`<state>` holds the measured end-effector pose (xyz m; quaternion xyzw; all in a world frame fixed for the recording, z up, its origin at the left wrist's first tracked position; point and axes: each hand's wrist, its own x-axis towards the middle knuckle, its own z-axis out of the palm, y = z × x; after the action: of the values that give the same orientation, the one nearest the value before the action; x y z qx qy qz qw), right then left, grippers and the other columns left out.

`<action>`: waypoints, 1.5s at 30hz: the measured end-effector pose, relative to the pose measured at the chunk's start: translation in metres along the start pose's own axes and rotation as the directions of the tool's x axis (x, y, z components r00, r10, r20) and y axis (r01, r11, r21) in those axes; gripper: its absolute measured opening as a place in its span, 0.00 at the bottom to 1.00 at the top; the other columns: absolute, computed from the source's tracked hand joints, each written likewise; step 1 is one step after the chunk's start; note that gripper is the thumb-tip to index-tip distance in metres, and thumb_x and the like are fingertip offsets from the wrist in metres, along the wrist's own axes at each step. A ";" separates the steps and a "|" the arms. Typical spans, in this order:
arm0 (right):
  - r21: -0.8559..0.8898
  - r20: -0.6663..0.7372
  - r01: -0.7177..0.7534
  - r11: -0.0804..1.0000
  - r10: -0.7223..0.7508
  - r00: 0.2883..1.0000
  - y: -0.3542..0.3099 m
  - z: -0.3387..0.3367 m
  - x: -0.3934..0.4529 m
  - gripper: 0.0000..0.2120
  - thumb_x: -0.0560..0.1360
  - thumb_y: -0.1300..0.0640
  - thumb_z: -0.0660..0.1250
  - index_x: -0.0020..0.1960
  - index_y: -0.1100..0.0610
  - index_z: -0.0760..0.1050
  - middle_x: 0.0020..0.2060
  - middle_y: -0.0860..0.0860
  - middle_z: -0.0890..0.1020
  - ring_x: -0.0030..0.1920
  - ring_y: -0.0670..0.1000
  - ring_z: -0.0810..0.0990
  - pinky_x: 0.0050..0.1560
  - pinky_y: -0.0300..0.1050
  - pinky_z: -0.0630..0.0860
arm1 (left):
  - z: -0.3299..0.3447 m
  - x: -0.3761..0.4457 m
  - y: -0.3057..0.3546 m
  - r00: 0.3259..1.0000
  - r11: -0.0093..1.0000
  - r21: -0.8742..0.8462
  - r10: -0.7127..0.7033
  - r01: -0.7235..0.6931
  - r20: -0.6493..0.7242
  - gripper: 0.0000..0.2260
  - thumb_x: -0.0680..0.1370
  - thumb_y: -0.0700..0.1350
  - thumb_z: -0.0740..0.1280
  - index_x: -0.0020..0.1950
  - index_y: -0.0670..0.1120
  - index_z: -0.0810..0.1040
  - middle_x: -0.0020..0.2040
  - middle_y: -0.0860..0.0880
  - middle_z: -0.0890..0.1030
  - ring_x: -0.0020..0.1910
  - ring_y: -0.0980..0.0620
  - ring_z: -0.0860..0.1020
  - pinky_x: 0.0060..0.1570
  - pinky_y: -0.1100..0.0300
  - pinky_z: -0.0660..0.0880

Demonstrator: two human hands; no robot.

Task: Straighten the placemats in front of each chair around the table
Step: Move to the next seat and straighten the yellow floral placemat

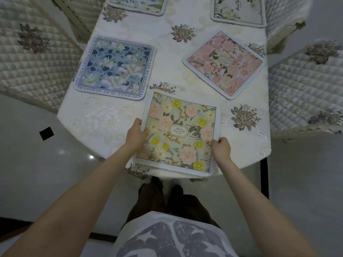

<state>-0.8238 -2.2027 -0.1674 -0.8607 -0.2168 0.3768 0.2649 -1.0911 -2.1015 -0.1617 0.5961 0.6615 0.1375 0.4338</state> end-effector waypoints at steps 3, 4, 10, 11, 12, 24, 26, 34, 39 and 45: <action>-0.029 0.070 -0.007 1.000 0.009 0.998 0.005 0.002 -0.002 0.11 0.75 0.61 0.60 0.34 0.57 0.63 0.31 0.51 0.68 0.32 0.51 0.68 0.28 0.43 0.60 | -0.009 0.014 0.010 0.997 0.996 0.036 0.079 -0.078 -0.018 0.09 0.77 0.41 0.63 0.56 0.42 0.67 0.47 0.44 0.75 0.36 0.47 0.72 0.29 0.59 0.65; -0.101 0.081 0.023 0.995 -0.014 0.997 0.005 0.001 -0.002 0.15 0.74 0.61 0.60 0.32 0.56 0.60 0.29 0.50 0.66 0.29 0.50 0.66 0.27 0.43 0.58 | -0.011 0.018 0.012 0.997 0.996 0.044 0.078 -0.078 -0.007 0.10 0.77 0.41 0.63 0.57 0.42 0.68 0.47 0.42 0.76 0.36 0.47 0.72 0.29 0.59 0.65; -0.603 -0.002 0.208 0.771 -0.262 0.965 -0.030 -0.012 0.010 0.19 0.77 0.52 0.60 0.60 0.65 0.67 0.52 0.62 0.75 0.53 0.63 0.74 0.46 0.51 0.72 | -0.016 0.010 -0.002 0.996 0.957 0.275 -0.075 0.088 -0.057 0.18 0.75 0.44 0.65 0.62 0.38 0.68 0.59 0.37 0.72 0.55 0.38 0.72 0.50 0.49 0.70; -0.616 0.034 0.292 0.732 -0.346 0.937 -0.041 -0.011 0.016 0.18 0.77 0.53 0.59 0.61 0.65 0.67 0.55 0.63 0.74 0.56 0.64 0.73 0.48 0.53 0.72 | -0.015 0.004 -0.004 0.990 0.947 0.297 -0.097 0.125 -0.106 0.18 0.75 0.44 0.66 0.62 0.39 0.68 0.60 0.36 0.71 0.57 0.37 0.70 0.52 0.49 0.69; -0.623 0.098 0.390 0.678 -0.427 0.899 -0.052 -0.008 0.022 0.17 0.77 0.55 0.59 0.62 0.64 0.67 0.56 0.64 0.74 0.57 0.64 0.72 0.50 0.54 0.72 | -0.014 -0.004 -0.005 0.980 0.947 0.272 -0.132 0.169 -0.148 0.19 0.74 0.44 0.66 0.61 0.39 0.68 0.61 0.37 0.69 0.58 0.37 0.69 0.54 0.49 0.69; -0.693 0.481 0.644 0.326 -0.456 0.749 -0.139 0.052 0.080 0.23 0.76 0.48 0.59 0.67 0.58 0.64 0.64 0.60 0.70 0.62 0.63 0.68 0.56 0.59 0.71 | 0.031 -0.059 0.016 0.664 0.578 -0.520 -0.747 0.628 -0.029 0.25 0.73 0.45 0.65 0.66 0.38 0.60 0.67 0.38 0.63 0.62 0.37 0.69 0.60 0.48 0.72; -0.723 0.480 0.631 0.283 -0.451 0.753 -0.141 0.053 0.084 0.24 0.76 0.47 0.60 0.66 0.59 0.64 0.62 0.61 0.69 0.61 0.64 0.68 0.54 0.59 0.71 | 0.041 -0.063 0.020 0.627 0.508 -0.584 -0.779 0.634 0.004 0.26 0.73 0.45 0.66 0.66 0.41 0.59 0.67 0.38 0.62 0.61 0.37 0.69 0.59 0.45 0.74; -0.731 0.483 0.620 0.285 -0.425 0.766 -0.147 0.055 0.088 0.26 0.74 0.44 0.63 0.65 0.58 0.63 0.60 0.61 0.68 0.60 0.64 0.67 0.52 0.60 0.72 | 0.057 -0.071 0.013 0.514 0.407 -0.635 -0.858 0.656 -0.019 0.28 0.74 0.45 0.66 0.68 0.35 0.61 0.64 0.38 0.70 0.58 0.40 0.74 0.46 0.55 0.70; -0.740 0.464 0.604 0.297 -0.425 0.777 -0.146 0.055 0.091 0.25 0.74 0.44 0.65 0.63 0.58 0.63 0.58 0.61 0.68 0.59 0.63 0.67 0.51 0.59 0.72 | 0.068 -0.080 0.014 0.638 0.362 -0.713 -0.755 0.601 0.154 0.18 0.75 0.39 0.65 0.64 0.36 0.70 0.55 0.38 0.77 0.49 0.41 0.77 0.47 0.51 0.75; -0.668 0.473 0.633 0.392 -0.433 0.767 -0.146 0.049 0.093 0.14 0.76 0.56 0.63 0.56 0.61 0.64 0.53 0.63 0.69 0.48 0.62 0.71 0.41 0.51 0.67 | 0.070 -0.087 0.014 0.748 0.429 -0.722 -0.637 0.543 0.184 0.17 0.78 0.36 0.62 0.67 0.41 0.67 0.60 0.40 0.76 0.53 0.42 0.78 0.45 0.53 0.80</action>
<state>-0.8292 -2.0236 -0.1551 -0.7180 -0.6550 0.2253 -0.0688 -1.0377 -2.2012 -0.1576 0.0881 0.7363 0.2661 0.6159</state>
